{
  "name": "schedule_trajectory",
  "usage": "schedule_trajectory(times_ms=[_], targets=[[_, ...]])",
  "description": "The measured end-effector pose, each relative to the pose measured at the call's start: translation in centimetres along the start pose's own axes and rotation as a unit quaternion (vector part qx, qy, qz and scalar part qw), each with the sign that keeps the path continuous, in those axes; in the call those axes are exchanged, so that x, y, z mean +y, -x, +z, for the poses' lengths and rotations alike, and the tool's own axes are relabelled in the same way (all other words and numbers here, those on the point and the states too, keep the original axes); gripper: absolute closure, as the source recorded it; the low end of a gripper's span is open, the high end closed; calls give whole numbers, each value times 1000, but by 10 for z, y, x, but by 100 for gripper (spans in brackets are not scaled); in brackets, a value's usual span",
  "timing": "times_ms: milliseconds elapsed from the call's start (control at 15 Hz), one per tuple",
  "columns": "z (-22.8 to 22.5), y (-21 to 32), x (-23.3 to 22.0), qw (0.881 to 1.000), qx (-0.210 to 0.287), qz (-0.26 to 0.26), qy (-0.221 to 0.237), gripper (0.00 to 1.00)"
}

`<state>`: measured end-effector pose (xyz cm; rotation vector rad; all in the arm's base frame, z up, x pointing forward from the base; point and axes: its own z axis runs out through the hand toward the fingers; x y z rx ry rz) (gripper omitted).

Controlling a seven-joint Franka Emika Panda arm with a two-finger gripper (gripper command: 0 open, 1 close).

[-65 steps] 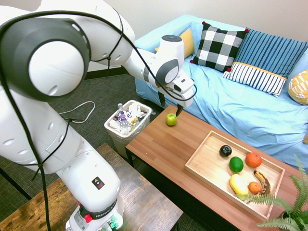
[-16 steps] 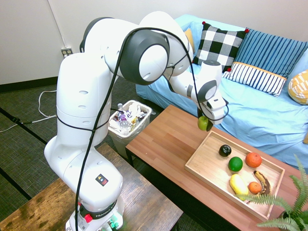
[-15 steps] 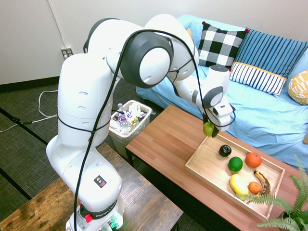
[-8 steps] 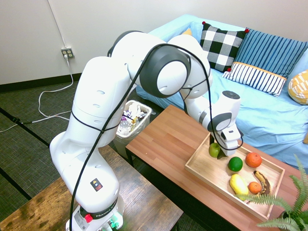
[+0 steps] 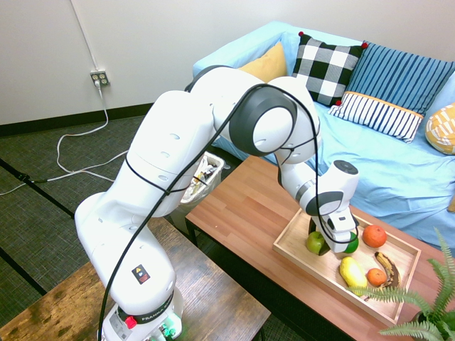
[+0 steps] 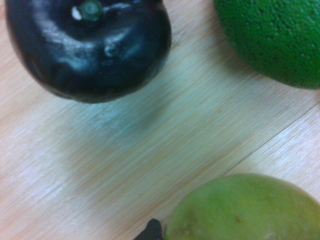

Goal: Put the apple in the tray

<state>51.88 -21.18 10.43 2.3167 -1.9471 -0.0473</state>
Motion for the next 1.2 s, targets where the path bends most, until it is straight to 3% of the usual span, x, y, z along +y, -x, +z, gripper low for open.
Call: schedule_trajectory(times_ms=[600,1200], targets=[[0,3,0,1000,-8,-16,-6,0],[-132,-12,23,998,22,-32,-57,0]])
